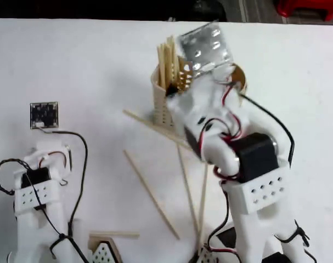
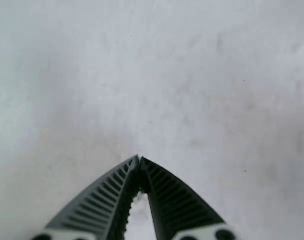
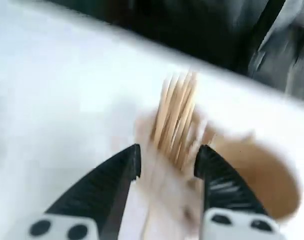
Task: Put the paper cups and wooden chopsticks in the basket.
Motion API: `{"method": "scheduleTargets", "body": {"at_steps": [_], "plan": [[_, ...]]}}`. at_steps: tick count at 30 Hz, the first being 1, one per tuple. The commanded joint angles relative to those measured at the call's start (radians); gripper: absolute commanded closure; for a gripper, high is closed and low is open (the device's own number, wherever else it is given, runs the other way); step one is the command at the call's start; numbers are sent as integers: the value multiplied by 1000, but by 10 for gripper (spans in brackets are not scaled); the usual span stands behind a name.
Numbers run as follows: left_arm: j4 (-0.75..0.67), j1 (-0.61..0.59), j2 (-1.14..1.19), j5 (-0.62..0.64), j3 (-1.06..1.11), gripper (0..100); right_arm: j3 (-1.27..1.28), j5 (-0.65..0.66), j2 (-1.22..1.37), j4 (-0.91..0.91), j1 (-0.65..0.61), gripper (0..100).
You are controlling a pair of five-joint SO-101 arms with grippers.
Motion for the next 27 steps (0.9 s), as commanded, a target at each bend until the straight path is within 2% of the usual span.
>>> {"method": "scheduleTargets", "body": {"at_steps": [1,7,13,17,27], "plan": [[-21,-10,-27,-12,-3,977,72,6,-30,179,-62,814],[-21,-10,-25,-12,-3,977,374,6,-30,183,-107,815],[-21,-10,-25,-12,-3,977,686,8,-28,-47,-110,815],[-21,-10,-25,-12,-2,977,855,83,-28,-203,-110,815],[-21,-10,-25,-12,-2,977,964,89,-7,-392,-104,815]]}}
